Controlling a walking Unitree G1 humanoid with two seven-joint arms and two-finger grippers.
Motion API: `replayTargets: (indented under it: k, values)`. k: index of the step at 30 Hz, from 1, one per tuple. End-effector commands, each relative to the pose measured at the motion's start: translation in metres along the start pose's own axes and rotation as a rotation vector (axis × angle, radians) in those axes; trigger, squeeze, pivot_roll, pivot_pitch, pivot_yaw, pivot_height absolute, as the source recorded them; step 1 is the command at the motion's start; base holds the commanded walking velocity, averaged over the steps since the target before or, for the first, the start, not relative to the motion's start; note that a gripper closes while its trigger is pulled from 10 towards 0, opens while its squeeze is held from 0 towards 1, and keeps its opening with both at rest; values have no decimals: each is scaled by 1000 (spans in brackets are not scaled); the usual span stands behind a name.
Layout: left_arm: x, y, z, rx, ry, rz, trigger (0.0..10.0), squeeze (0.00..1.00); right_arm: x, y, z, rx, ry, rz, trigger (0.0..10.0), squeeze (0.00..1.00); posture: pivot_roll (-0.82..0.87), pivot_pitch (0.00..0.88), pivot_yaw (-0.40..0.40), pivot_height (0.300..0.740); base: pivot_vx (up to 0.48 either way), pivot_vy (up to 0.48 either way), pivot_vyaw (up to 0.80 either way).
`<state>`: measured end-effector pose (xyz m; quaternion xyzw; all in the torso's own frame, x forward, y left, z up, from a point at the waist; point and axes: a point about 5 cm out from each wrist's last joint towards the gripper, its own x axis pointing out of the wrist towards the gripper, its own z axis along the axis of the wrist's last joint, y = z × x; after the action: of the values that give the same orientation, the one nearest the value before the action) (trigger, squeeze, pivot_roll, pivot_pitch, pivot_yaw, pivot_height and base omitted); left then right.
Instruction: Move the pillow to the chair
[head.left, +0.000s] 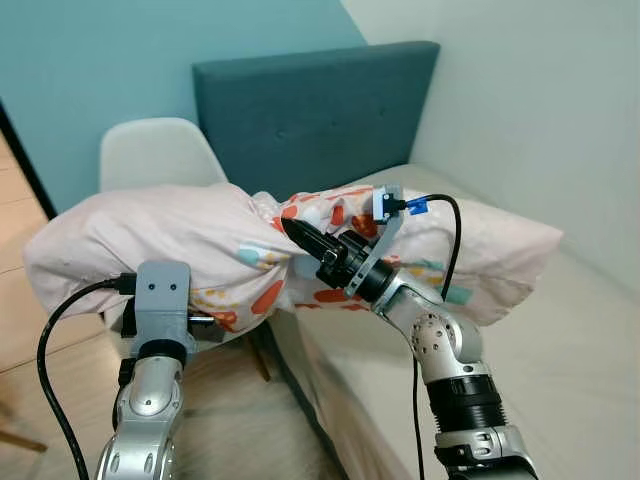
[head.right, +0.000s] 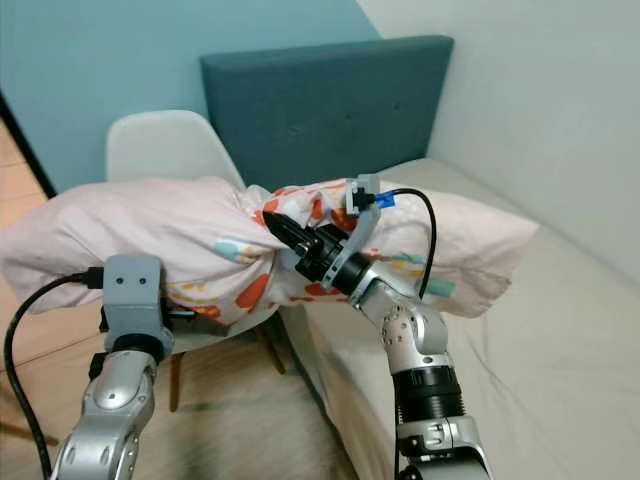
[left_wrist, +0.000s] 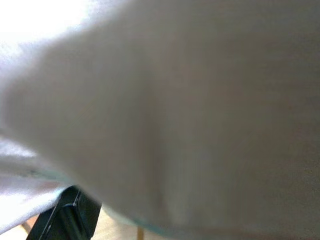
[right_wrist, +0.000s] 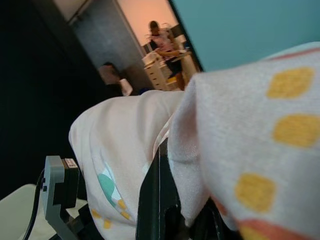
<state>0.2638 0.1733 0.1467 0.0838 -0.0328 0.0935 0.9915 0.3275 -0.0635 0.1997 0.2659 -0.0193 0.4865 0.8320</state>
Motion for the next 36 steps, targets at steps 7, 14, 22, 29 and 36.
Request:
replayTargets:
  k: [7, 14, 22, 29, 36]
  values:
    - [0, -11, 11, 13, -63, -51, 10000, 0, 6, 13, 7, -44, -41, 90, 0, 0, -21, 0, -87, 740, 0, 0, 756]
    - [0, -13, 12, 12, -65, -64, 10000, 0, 6, 12, 6, -46, -42, 85, 0, 0, -19, 0, -86, 740, 0, 0, 756]
    - [1, -16, 13, 18, -69, -76, 10000, 0, 7, 12, 7, -52, -49, 83, 10000, 0, -20, 0, -87, 740, 0, 0, 756]
    - [1, -20, 13, 20, -72, -98, 10000, 0, 6, 12, 7, -62, -54, 87, 10000, 0, -22, 0, -87, 740, 0, 0, 754]
    - [2, -20, 14, 19, -75, -107, 10000, 0, 6, 12, 7, -64, -56, 88, 10000, 0, -24, 0, -85, 740, 0, 0, 753]
